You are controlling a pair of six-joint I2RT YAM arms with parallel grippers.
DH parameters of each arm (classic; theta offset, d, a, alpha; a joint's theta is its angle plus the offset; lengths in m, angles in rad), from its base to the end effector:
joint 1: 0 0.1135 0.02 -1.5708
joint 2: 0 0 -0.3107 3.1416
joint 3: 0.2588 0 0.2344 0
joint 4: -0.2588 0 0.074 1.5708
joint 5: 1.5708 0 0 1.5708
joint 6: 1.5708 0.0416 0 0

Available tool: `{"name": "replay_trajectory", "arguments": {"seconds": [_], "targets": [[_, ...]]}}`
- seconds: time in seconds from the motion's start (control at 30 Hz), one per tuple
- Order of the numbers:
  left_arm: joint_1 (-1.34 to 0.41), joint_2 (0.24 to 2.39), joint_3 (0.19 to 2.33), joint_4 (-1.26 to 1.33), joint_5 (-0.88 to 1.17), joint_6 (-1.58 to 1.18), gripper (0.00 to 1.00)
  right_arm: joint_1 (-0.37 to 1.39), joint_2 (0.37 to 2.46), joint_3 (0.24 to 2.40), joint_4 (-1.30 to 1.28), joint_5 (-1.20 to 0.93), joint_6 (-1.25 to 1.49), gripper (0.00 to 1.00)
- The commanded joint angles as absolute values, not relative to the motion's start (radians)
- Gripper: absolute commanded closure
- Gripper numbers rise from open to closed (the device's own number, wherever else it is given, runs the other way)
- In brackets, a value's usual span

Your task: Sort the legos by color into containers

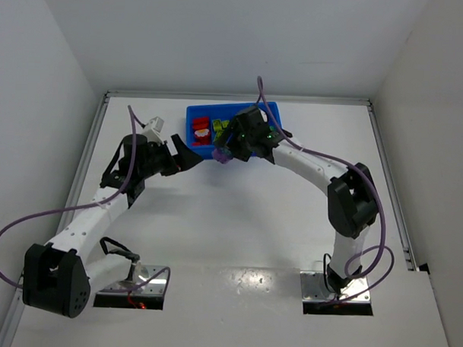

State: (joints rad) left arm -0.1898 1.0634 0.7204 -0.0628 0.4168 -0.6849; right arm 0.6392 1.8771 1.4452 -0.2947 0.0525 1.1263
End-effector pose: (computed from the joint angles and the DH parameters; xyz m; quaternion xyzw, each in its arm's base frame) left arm 0.1987 -0.0553 0.3211 -0.0898 0.8200 -0.3845 0.4144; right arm 0.3472 0.2553 0.2926 0.2303 0.8824 0.3012 0.2786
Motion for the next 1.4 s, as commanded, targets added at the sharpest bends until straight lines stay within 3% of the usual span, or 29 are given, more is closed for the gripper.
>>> {"name": "replay_trajectory", "arguments": {"seconds": [0.0, 1.0, 1.13, 1.23, 1.33, 1.37], "targets": [[-0.212, 1.101, 0.718, 0.052, 0.390, -0.795, 0.05, 0.647, 1.890, 1.509, -0.311, 0.058, 1.264, 1.00], [-0.285, 1.258, 0.807, 0.182, 0.368, -0.779, 0.11, 0.706, 1.908, 1.557, -0.282, 0.022, 1.264, 1.00], [-0.285, 1.269, 0.816, 0.204, 0.368, -0.779, 0.17, 0.716, 1.908, 1.557, -0.273, 0.012, 1.264, 1.00], [-0.285, 1.278, 0.816, 0.204, 0.368, -0.779, 0.31, 0.725, 1.908, 1.566, -0.273, 0.012, 1.273, 1.00], [-0.295, 1.278, 0.816, 0.204, 0.377, -0.779, 0.50, 0.726, 1.908, 1.575, -0.273, 0.021, 1.273, 1.00], [-0.295, 1.278, 0.807, 0.204, 0.377, -0.779, 0.65, 0.726, 1.908, 1.585, -0.273, 0.021, 1.273, 1.00]]}}
